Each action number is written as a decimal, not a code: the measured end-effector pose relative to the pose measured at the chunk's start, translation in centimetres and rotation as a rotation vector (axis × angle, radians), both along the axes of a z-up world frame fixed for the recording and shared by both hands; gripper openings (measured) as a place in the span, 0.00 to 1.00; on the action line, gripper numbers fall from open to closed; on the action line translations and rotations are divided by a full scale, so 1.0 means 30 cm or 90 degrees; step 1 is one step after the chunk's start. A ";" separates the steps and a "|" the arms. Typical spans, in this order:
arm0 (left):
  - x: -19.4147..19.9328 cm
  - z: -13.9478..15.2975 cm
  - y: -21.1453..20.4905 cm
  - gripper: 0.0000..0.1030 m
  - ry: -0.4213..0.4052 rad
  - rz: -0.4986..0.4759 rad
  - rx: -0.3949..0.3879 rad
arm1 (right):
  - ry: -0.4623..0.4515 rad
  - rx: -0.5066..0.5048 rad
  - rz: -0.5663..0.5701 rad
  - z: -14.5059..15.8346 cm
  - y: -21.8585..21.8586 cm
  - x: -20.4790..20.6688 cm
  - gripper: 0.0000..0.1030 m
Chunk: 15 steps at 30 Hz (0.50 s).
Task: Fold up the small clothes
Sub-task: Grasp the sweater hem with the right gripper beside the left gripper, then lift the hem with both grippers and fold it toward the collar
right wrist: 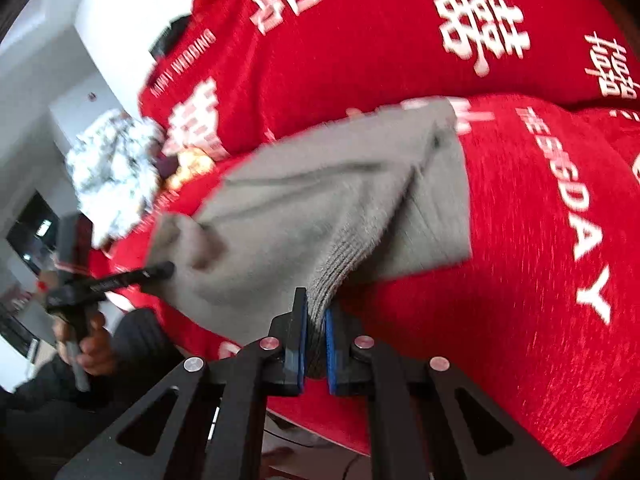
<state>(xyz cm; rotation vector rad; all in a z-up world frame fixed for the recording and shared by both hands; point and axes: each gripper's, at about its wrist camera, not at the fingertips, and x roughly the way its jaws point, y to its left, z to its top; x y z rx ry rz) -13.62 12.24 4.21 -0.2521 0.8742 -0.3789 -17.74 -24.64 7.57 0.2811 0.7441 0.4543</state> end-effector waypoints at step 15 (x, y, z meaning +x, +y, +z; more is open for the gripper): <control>0.206 0.238 0.040 0.11 -0.056 0.080 -0.042 | -0.089 0.086 -0.087 0.271 -0.028 0.175 0.07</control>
